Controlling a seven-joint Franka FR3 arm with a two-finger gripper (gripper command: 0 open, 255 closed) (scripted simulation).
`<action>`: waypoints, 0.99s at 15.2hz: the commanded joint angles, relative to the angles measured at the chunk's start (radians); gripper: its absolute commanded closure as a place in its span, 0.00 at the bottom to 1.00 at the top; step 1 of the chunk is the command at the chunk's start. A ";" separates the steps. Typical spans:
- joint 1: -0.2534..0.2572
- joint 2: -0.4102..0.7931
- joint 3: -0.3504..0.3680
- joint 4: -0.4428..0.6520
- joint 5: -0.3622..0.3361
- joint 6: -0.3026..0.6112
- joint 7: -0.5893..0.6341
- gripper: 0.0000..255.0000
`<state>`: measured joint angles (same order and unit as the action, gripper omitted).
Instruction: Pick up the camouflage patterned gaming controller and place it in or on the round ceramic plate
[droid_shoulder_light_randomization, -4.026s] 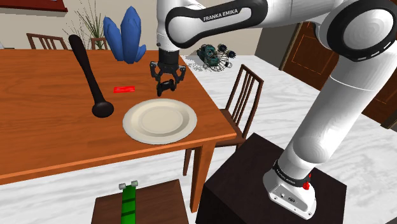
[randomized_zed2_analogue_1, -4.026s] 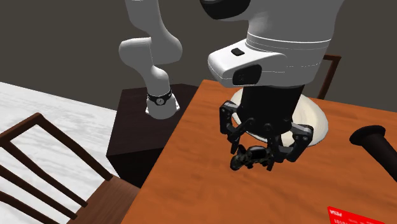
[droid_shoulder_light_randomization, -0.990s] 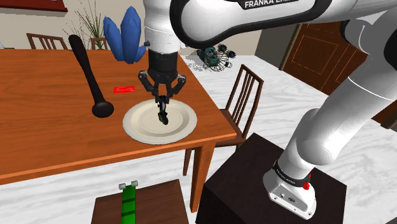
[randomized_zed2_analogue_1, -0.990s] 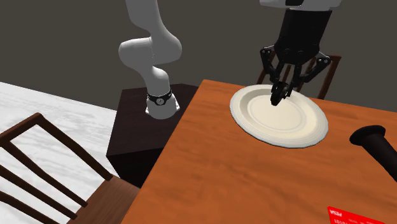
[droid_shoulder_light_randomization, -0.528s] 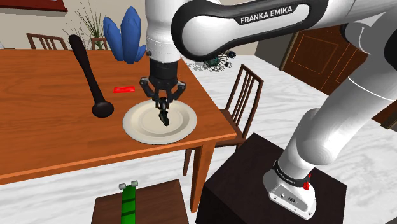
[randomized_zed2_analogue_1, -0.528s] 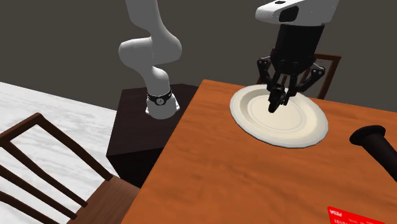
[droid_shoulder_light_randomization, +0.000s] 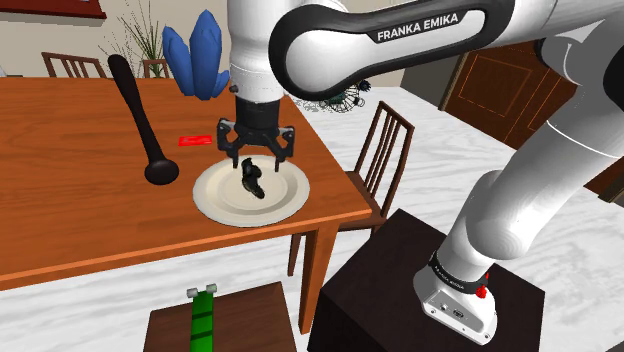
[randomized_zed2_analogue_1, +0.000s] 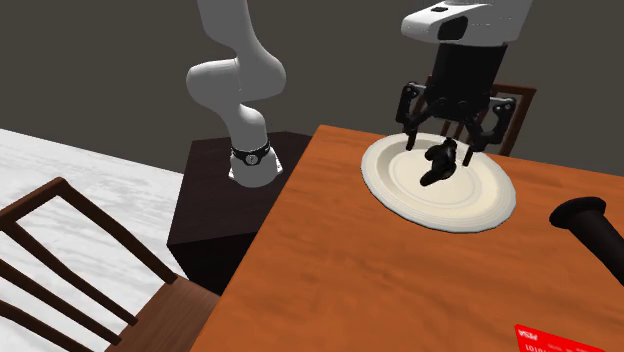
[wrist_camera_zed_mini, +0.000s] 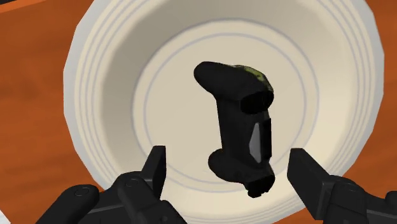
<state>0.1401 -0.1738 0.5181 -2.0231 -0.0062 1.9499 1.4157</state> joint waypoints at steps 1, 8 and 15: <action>0.000 0.000 0.000 -0.001 0.000 0.000 0.000 0.00; 0.002 -0.017 -0.003 0.110 0.009 -0.125 -0.005 0.00; 0.002 -0.017 -0.003 0.110 0.009 -0.125 -0.005 0.00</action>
